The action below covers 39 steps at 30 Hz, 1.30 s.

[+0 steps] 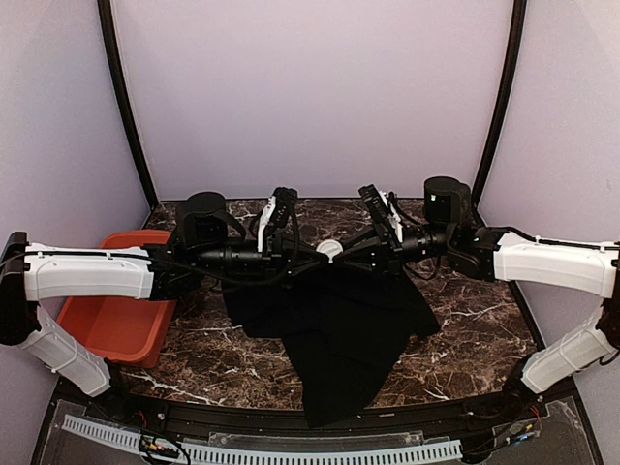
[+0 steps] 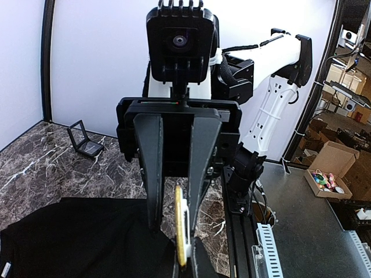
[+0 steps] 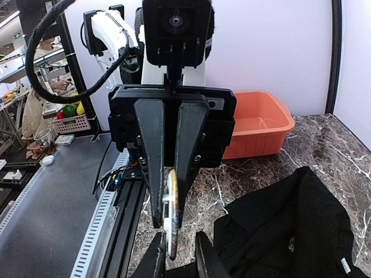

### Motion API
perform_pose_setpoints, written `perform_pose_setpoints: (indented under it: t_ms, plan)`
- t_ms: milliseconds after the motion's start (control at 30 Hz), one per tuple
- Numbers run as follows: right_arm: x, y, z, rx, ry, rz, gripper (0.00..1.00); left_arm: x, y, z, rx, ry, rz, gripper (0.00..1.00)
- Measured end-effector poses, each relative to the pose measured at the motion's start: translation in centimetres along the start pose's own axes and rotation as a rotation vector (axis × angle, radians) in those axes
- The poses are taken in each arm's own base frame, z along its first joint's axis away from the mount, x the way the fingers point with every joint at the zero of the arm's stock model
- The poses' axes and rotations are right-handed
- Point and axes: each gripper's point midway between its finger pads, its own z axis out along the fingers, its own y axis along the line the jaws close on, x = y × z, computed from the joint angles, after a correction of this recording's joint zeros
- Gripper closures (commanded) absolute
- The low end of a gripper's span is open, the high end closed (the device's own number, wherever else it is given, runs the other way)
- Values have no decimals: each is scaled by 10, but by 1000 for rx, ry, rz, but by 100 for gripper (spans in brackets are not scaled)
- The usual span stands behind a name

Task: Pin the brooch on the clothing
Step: Pass from the left arm to the right

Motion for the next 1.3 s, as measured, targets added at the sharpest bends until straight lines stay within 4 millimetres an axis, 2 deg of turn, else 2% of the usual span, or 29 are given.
perform_pose_setpoints:
  t_ms: [433, 667, 1000, 1200, 1300]
  plan:
    - [-1, 1, 0, -1, -3, -4, 84, 0, -1, 0, 8, 1, 0, 99]
    - [-1, 3, 0, -11, -3, -5, 89, 0, -2, 0, 11, 2, 0, 99]
    - [-1, 4, 0, -21, -3, 21, 87, 0, -3, 0, 16, 3, 0, 99]
    - [-6, 6, 0, -33, -9, 26, 100, 0, -3, 0, 16, 2, 0, 99]
    - [-6, 8, 0, -42, -8, 35, 100, 0, -3, 0, 19, 2, 5, 99]
